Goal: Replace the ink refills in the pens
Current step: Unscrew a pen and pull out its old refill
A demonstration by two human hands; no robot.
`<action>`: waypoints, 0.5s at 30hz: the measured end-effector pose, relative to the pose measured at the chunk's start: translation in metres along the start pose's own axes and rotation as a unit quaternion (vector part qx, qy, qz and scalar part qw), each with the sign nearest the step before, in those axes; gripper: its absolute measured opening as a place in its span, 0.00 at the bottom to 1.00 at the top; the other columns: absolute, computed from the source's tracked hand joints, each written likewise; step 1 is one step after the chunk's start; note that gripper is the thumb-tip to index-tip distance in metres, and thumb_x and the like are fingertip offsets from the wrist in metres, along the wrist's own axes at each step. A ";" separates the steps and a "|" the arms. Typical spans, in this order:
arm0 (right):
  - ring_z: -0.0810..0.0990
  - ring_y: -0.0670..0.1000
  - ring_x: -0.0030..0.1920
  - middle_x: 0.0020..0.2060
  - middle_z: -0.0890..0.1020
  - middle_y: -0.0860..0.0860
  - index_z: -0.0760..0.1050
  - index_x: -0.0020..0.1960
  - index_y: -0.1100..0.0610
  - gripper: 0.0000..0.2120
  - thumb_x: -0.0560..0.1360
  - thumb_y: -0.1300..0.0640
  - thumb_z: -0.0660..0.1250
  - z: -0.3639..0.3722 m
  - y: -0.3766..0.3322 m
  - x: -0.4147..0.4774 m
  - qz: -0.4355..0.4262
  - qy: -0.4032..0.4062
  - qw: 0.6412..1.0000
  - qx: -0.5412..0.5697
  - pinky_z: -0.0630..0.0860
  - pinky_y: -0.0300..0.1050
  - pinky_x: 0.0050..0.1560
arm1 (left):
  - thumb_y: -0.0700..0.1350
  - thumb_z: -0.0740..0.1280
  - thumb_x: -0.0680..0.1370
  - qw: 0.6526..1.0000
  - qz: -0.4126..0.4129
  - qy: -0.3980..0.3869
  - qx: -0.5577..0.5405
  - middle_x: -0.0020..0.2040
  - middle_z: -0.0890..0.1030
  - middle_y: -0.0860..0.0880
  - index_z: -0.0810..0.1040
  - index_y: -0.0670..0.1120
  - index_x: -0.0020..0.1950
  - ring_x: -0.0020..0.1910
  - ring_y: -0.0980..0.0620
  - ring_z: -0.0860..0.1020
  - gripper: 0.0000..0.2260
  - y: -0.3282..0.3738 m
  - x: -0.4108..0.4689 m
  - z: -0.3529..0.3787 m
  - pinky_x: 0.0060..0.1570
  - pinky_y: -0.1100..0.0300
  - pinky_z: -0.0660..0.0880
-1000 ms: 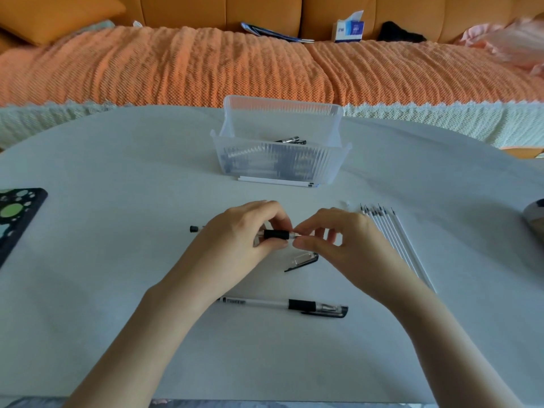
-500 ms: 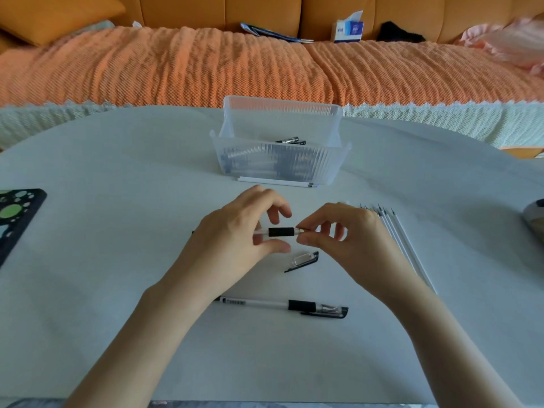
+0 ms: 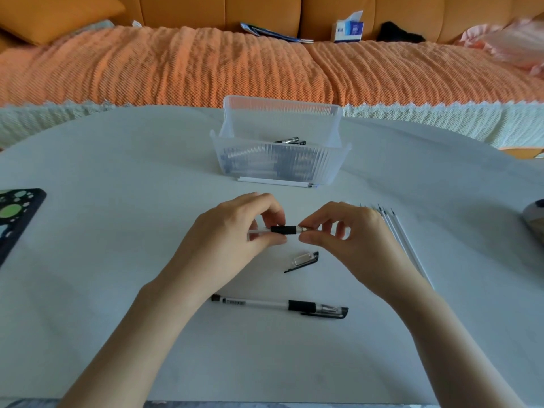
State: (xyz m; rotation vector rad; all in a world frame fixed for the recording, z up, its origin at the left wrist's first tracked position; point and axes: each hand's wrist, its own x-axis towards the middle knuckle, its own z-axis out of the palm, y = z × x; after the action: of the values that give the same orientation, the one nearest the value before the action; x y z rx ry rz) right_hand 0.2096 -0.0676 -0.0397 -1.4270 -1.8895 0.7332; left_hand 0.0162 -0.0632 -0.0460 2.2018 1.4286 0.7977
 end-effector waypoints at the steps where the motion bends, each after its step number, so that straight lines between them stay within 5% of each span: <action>1: 0.73 0.38 0.35 0.33 0.77 0.34 0.80 0.39 0.50 0.04 0.69 0.58 0.74 0.000 0.000 0.000 0.001 0.002 1.000 0.001 0.66 0.28 0.38 | 0.52 0.70 0.72 1.000 -0.007 -0.004 -0.010 0.39 0.78 0.61 0.74 0.56 0.43 0.37 0.57 0.75 0.06 0.000 0.000 -0.001 0.38 0.59 0.73; 6: 0.73 0.39 0.35 0.31 0.78 0.36 0.80 0.38 0.48 0.05 0.68 0.57 0.74 0.001 0.001 0.001 0.003 0.006 1.000 0.002 0.67 0.30 0.38 | 0.58 0.69 0.69 1.000 -0.010 -0.006 -0.021 0.39 0.78 0.63 0.75 0.57 0.44 0.37 0.59 0.75 0.09 0.001 -0.001 -0.001 0.38 0.65 0.70; 15: 0.72 0.37 0.33 0.30 0.76 0.32 0.80 0.39 0.49 0.03 0.71 0.55 0.72 -0.007 0.004 0.001 0.027 0.031 0.999 -0.007 0.67 0.27 0.36 | 0.55 0.69 0.72 0.999 -0.051 -0.006 -0.013 0.36 0.77 0.63 0.78 0.57 0.43 0.40 0.61 0.75 0.04 -0.006 0.000 -0.005 0.39 0.64 0.71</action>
State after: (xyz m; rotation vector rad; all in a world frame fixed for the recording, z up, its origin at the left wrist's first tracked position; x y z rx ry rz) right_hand 0.2174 -0.0656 -0.0382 -1.4983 -1.8179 0.6934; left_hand 0.0087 -0.0611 -0.0460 2.0931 1.5026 0.7627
